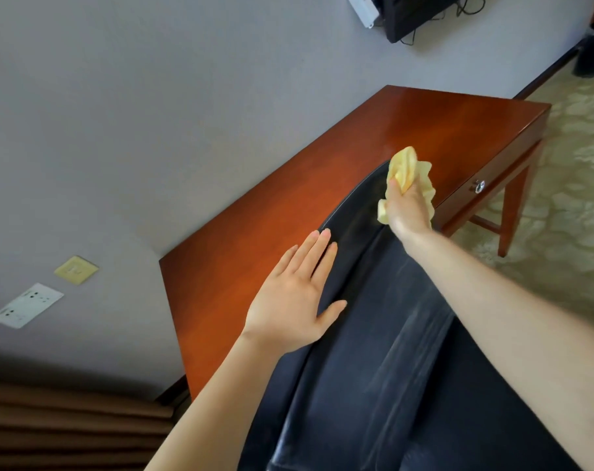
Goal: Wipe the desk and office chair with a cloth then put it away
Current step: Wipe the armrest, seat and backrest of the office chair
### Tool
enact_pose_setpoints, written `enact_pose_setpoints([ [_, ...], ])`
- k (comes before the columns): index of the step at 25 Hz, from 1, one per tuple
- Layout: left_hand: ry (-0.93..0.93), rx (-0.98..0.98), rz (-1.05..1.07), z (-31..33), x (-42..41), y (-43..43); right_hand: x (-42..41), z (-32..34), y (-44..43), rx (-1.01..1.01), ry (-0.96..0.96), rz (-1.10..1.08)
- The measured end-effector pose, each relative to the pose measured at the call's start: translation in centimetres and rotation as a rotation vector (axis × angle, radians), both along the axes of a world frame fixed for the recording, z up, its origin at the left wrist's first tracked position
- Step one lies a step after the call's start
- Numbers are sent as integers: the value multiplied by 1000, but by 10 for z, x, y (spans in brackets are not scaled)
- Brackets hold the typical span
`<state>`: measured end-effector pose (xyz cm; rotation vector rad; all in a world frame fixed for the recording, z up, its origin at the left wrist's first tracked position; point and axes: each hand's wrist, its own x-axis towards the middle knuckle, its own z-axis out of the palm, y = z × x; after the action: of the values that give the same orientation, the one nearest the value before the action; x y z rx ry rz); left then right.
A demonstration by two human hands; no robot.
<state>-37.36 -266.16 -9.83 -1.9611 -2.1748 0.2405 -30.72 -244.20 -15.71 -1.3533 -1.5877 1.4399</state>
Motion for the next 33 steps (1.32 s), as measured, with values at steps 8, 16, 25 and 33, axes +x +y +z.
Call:
enact_pose_setpoints([
  [8,-94,133,-18,-1,7,-9,28,-46,-122,741,231,365],
  [16,-24,157,-19,-5,10,-10,20,-28,-29,653,159,536],
  [25,-15,144,-8,-6,7,-10,1,-29,21,215,33,136],
  [33,14,139,-4,-3,4,-10,25,-62,-102,156,171,37],
])
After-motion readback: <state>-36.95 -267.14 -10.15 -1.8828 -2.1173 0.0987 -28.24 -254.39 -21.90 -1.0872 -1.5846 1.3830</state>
